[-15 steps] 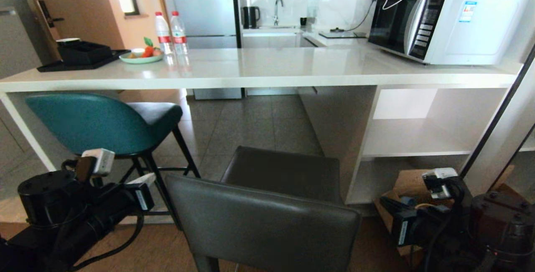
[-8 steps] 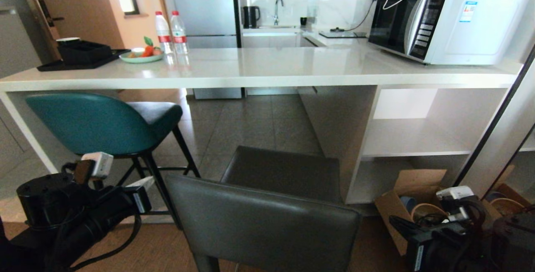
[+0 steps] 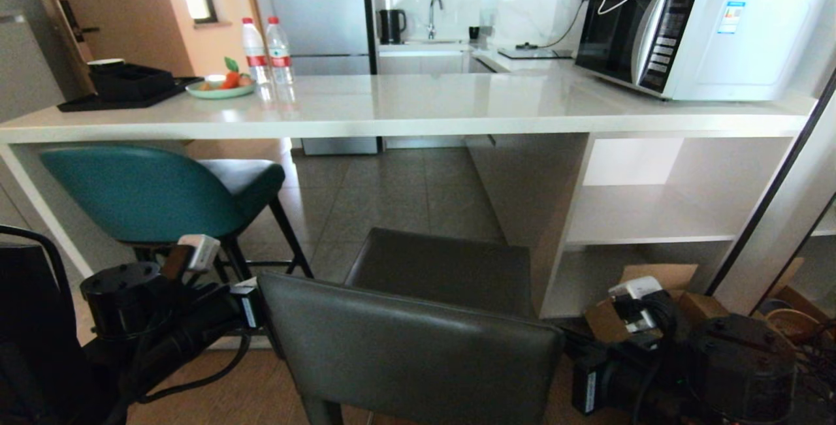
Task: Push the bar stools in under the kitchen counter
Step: Pull the blue chair out from under the dining table
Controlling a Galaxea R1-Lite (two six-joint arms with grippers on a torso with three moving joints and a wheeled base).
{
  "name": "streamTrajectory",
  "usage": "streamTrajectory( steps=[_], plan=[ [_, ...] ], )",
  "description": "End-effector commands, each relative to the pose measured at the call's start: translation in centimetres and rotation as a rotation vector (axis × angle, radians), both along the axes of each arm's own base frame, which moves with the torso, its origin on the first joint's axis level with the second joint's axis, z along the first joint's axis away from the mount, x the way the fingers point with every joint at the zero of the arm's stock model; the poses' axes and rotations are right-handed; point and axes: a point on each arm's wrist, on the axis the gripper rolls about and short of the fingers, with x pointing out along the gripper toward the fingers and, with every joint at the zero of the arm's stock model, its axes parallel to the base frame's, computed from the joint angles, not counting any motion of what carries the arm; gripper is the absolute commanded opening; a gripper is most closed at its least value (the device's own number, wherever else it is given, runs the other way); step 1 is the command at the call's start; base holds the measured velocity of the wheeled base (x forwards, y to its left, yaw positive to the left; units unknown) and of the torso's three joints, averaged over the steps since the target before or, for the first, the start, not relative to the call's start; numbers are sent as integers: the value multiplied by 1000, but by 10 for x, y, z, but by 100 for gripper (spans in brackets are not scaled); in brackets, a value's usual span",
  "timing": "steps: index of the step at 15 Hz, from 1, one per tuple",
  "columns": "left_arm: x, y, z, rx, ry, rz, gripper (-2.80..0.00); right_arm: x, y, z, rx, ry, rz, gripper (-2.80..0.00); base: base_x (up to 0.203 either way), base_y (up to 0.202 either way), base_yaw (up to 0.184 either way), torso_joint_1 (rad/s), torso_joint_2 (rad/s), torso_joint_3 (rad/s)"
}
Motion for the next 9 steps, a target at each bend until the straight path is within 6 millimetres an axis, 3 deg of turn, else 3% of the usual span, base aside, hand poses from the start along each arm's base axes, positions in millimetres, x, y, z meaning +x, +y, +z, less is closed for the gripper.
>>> streamTrajectory(
  steps=[1,6,9],
  plan=[
    [5,-4,-4,-2,1,-15,-280,15,13,-9,-23,9,7,-280,0,0,0,0,0,0],
    [8,-26,-3,-7,-14,-90,-280,26,20,-13,-36,7,4,-280,0,0,0,0,0,0],
    [5,-44,-2,-10,-21,-153,-280,47,21,-9,-27,-6,-39,-280,0,0,0,0,0,0]
  ],
)
